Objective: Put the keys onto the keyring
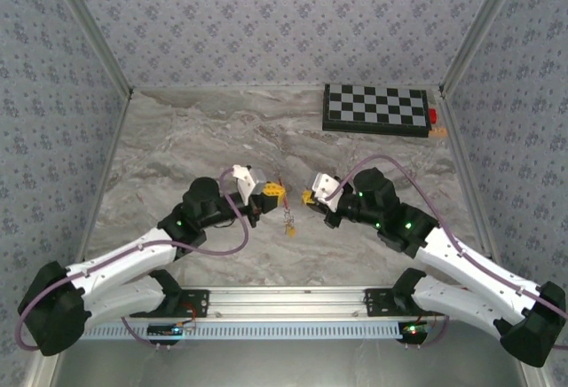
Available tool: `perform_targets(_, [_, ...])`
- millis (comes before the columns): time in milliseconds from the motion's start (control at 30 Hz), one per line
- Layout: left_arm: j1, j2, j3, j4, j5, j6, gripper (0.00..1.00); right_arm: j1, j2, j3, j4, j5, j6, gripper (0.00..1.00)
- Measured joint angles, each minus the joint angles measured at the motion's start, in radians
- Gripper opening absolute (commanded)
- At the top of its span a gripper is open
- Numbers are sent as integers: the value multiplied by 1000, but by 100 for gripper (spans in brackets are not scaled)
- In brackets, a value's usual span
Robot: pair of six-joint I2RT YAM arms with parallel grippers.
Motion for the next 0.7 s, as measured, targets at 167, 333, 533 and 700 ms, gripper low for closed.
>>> perform_targets(167, [-21,-40,-1,-16,-3,19,0,0,0,0,2,-19,-9,0])
perform_targets(333, [-34,-44,-5,-30,-3,36,0,2,0,0,14,-27,-8,0])
perform_targets(533, [-38,-55,-11,-50,-11,56,0,7,0,0,39,-34,-8,0])
perform_targets(700, [-52,-57,-11,-73,-15,75,0,20,4,0,56,-37,-8,0])
